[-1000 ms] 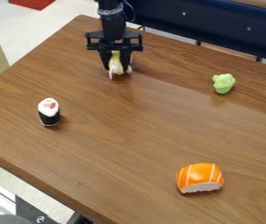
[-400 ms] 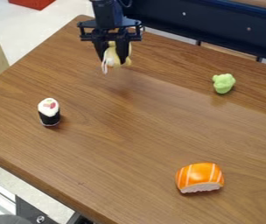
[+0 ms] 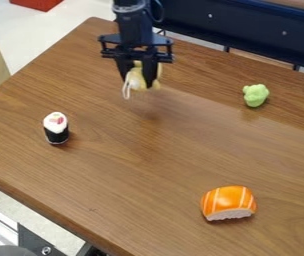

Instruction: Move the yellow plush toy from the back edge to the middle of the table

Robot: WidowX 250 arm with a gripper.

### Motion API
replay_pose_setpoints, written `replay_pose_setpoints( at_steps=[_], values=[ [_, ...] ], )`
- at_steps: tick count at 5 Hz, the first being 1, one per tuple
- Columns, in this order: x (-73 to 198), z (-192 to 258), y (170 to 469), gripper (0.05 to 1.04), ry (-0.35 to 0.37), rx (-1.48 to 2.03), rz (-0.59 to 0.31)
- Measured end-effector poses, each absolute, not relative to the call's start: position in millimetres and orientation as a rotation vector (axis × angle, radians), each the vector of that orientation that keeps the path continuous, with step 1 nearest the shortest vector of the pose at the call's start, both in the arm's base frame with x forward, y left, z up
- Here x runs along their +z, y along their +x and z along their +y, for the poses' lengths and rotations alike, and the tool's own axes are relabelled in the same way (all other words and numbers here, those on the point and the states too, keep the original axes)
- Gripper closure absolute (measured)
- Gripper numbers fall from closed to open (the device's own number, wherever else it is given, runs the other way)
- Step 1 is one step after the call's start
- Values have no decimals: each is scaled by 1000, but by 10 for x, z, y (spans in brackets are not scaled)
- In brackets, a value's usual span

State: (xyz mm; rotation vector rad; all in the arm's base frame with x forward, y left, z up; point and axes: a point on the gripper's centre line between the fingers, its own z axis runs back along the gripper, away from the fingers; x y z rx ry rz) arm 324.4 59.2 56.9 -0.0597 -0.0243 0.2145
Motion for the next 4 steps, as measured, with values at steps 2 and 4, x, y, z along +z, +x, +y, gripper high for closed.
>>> replay_pose_setpoints(
  at_steps=[2, 4],
  values=[
    [456, 345, 3190, 683, -33, 154, -13],
    [287, 313, 3117, 683, 14, 118, -27]
  ],
)
